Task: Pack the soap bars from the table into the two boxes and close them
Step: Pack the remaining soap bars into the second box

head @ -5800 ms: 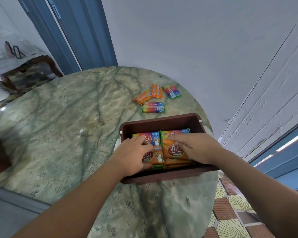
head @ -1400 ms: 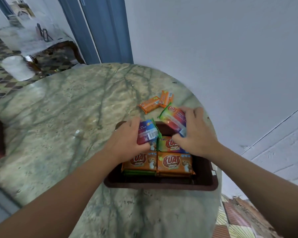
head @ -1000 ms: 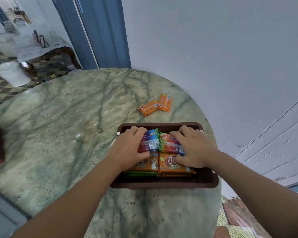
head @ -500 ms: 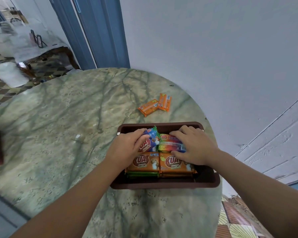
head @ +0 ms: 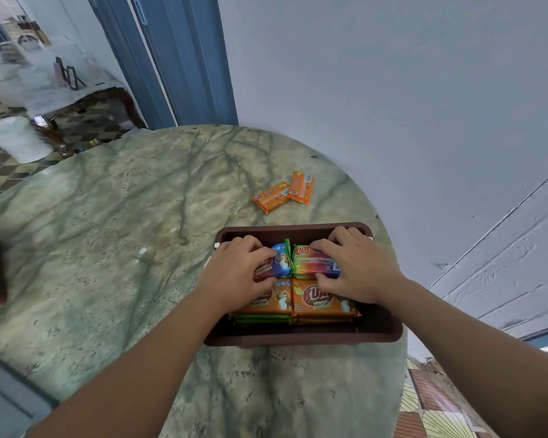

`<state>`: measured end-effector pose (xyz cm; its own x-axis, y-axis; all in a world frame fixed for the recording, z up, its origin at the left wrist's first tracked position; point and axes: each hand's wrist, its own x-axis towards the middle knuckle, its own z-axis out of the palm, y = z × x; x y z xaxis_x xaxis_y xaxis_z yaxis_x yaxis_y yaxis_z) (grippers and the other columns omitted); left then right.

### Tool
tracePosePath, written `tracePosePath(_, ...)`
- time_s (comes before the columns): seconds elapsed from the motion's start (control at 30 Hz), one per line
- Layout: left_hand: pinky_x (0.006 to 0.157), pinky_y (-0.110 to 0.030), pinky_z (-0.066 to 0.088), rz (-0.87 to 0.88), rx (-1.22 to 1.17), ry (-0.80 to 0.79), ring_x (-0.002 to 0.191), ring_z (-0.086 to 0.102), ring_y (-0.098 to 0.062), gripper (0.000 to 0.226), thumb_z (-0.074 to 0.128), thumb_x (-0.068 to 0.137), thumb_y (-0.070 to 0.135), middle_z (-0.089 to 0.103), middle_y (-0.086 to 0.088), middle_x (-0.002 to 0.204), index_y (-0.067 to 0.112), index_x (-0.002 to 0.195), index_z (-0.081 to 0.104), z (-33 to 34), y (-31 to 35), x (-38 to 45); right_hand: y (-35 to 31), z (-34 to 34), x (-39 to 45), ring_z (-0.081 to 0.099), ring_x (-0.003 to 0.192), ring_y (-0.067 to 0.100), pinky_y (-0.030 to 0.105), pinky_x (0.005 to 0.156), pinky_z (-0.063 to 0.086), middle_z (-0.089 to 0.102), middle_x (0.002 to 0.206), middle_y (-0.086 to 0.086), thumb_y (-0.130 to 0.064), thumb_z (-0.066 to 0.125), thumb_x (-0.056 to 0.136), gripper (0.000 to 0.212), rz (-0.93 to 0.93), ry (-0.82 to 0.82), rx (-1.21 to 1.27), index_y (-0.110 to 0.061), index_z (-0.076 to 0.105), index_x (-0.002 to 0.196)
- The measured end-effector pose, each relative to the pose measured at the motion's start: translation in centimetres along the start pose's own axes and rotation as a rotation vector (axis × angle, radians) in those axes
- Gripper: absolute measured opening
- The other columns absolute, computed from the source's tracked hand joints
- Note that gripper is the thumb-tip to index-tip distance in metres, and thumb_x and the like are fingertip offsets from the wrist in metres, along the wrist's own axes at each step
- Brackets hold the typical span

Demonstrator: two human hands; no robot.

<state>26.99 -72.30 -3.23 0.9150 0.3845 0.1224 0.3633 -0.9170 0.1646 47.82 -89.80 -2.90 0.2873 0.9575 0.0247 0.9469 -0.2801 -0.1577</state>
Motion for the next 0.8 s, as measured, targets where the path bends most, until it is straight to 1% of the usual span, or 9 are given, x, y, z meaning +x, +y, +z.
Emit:
tracePosePath(0.07, 0.1, -0.038, 0.043, 0.001, -0.02, 0.02, 0.109, 0.049, -0.01, 0.048, 0.066, 0.086, 0.052, 0.056, 0.012, 0.122, 0.035, 0.131, 0.065, -0.05, -0.06, -0.02, -0.04, -0.04, -0.06, 0.046, 0.11, 0.011, 0.029, 0.093, 0.044, 0.051, 0.122, -0.009, -0.067, 0.044, 0.092, 0.056, -0.006, 0.009, 0.006, -0.042, 0.05, 0.143)
tracePosePath(0.17, 0.097, -0.035, 0.043, 0.005, -0.043, 0.028, 0.109, 0.047, -0.01, 0.039, 0.07, 0.083, 0.042, 0.058, 0.014, 0.119, 0.034, 0.121, 0.071, 0.02, -0.14, 0.03, -0.17, -0.18, -0.19, 0.05, 0.106, 0.01, 0.028, 0.086, 0.044, 0.055, 0.117, -0.01, -0.056, 0.038, 0.101, 0.045, 0.002, 0.037, 0.09, -0.04, 0.056, 0.138)
tracePosePath(0.23, 0.096, -0.033, 0.042, -0.001, -0.048, 0.021, 0.109, 0.047, -0.011, 0.038, 0.07, 0.084, 0.04, 0.058, 0.013, 0.12, 0.034, 0.121, 0.072, -0.03, -0.14, 0.08, -0.14, -0.23, -0.16, 0.055, 0.107, 0.008, 0.025, 0.085, 0.043, 0.059, 0.12, -0.011, -0.049, 0.034, 0.107, 0.041, 0.023, 0.04, 0.157, -0.035, 0.056, 0.139)
tracePosePath(0.3, 0.095, -0.034, 0.043, 0.0, -0.044, 0.017, 0.108, 0.048, -0.012, 0.038, 0.07, 0.085, 0.04, 0.059, 0.013, 0.121, 0.034, 0.123, 0.072, -0.08, -0.1, 0.1, -0.05, -0.26, -0.09, 0.057, 0.112, 0.009, 0.023, 0.085, 0.042, 0.062, 0.124, -0.01, -0.045, 0.032, 0.11, 0.04, 0.046, 0.04, 0.184, -0.032, 0.051, 0.142)
tracePosePath(0.43, 0.096, -0.036, 0.044, 0.009, -0.033, 0.016, 0.108, 0.049, -0.011, 0.038, 0.069, 0.086, 0.041, 0.058, 0.012, 0.122, 0.035, 0.124, 0.071, -0.12, 0.01, 0.11, -0.16, -0.62, -0.09, 0.06, 0.115, 0.008, 0.022, 0.085, 0.046, 0.064, 0.131, -0.012, -0.045, 0.03, 0.111, 0.039, 0.068, -0.026, 0.24, -0.034, 0.044, 0.146)
tracePosePath(0.57, 0.096, -0.035, 0.045, 0.017, -0.019, 0.013, 0.112, 0.049, -0.011, 0.039, 0.067, 0.088, 0.043, 0.058, 0.012, 0.126, 0.035, 0.126, 0.069, -0.18, 0.14, 0.03, 0.24, -0.45, 0.53, 0.059, 0.112, 0.008, 0.024, 0.086, 0.048, 0.063, 0.128, -0.012, -0.049, 0.033, 0.109, 0.04, 0.056, -0.014, 0.173, -0.038, 0.045, 0.145)
tracePosePath(0.67, 0.094, -0.036, 0.047, 0.019, -0.015, 0.017, 0.11, 0.05, -0.011, 0.038, 0.067, 0.088, 0.043, 0.058, 0.012, 0.124, 0.034, 0.125, 0.07, -0.18, 0.17, 0.02, 0.45, 0.11, 0.78, 0.054, 0.118, 0.014, 0.034, 0.095, 0.047, 0.054, 0.132, -0.008, -0.062, 0.039, 0.103, 0.054, 0.004, -0.02, 0.03, -0.039, 0.038, 0.151)
tracePosePath(0.73, 0.093, -0.038, 0.048, 0.026, -0.013, 0.02, 0.109, 0.051, -0.012, 0.038, 0.068, 0.087, 0.041, 0.059, 0.01, 0.123, 0.033, 0.124, 0.071, -0.1, 0.15, 0.03, 0.48, 0.26, 0.72, 0.051, 0.12, 0.015, 0.035, 0.098, 0.046, 0.052, 0.135, -0.008, -0.076, 0.045, 0.093, 0.071, -0.023, -0.037, -0.003, -0.039, 0.033, 0.153)
tracePosePath(0.8, 0.092, -0.039, 0.049, 0.031, -0.013, 0.022, 0.109, 0.051, -0.013, 0.038, 0.068, 0.087, 0.041, 0.059, 0.009, 0.123, 0.032, 0.125, 0.071, -0.04, 0.12, 0.02, 0.51, 0.31, 0.68, 0.049, 0.121, 0.014, 0.035, 0.1, 0.044, 0.05, 0.138, -0.01, -0.084, 0.047, 0.085, 0.081, -0.051, -0.059, -0.042, -0.04, 0.033, 0.152)
